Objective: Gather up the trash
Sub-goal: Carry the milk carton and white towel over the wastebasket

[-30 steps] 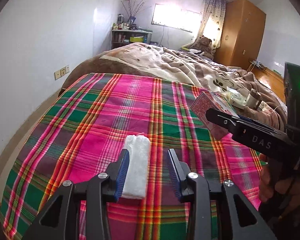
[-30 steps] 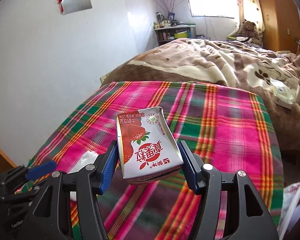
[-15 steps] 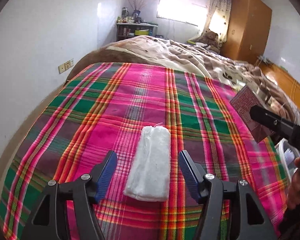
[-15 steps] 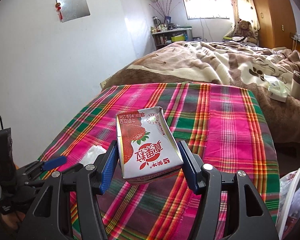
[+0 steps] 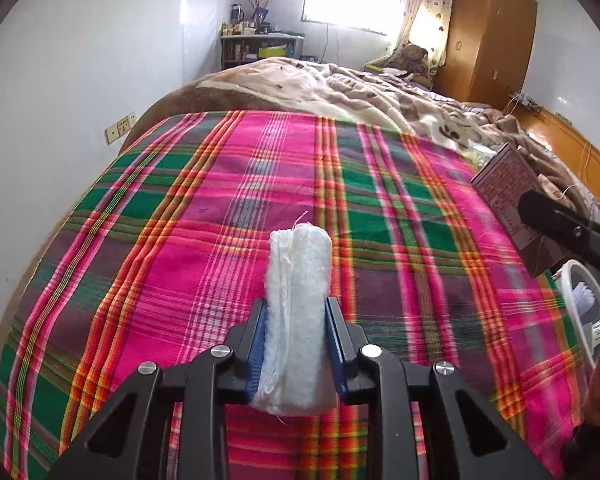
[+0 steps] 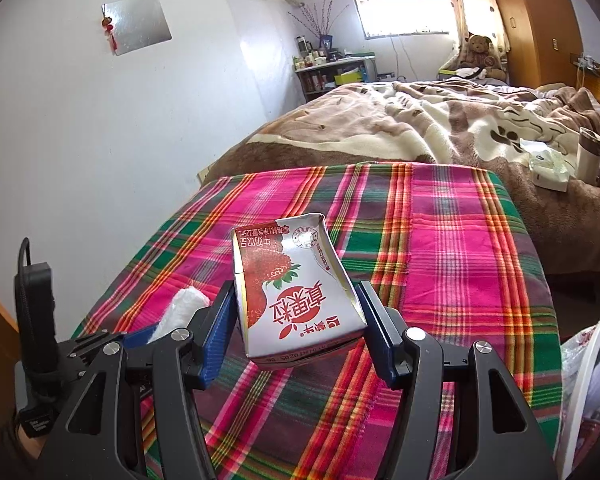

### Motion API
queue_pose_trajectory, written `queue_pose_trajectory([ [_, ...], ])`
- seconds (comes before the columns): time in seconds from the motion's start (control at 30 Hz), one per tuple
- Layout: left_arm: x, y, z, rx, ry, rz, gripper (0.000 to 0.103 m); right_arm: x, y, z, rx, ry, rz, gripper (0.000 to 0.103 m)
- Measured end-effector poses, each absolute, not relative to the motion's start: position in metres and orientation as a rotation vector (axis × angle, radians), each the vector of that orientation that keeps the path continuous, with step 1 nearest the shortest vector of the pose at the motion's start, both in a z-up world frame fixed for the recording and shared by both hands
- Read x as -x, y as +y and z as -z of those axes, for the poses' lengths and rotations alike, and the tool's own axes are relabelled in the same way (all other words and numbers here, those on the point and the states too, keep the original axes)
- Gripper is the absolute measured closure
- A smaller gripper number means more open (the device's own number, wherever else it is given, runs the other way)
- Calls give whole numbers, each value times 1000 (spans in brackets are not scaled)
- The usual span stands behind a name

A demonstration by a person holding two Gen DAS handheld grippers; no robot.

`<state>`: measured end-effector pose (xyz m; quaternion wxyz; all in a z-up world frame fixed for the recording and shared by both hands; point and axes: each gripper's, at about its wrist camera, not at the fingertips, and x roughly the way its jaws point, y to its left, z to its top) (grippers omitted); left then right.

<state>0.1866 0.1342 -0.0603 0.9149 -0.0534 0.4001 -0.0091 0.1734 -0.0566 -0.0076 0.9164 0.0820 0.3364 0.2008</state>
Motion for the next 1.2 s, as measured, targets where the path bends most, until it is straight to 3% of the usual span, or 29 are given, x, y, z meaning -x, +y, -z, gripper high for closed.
queue_pose_trajectory([
  [0.67, -126, 62, -12, 64, 659, 164, 75, -106, -118, -27, -214, 570, -305, 43],
  [1.2, -102, -24, -38, 11, 592, 320, 75, -65, -188, -39, -247, 486, -123, 43],
])
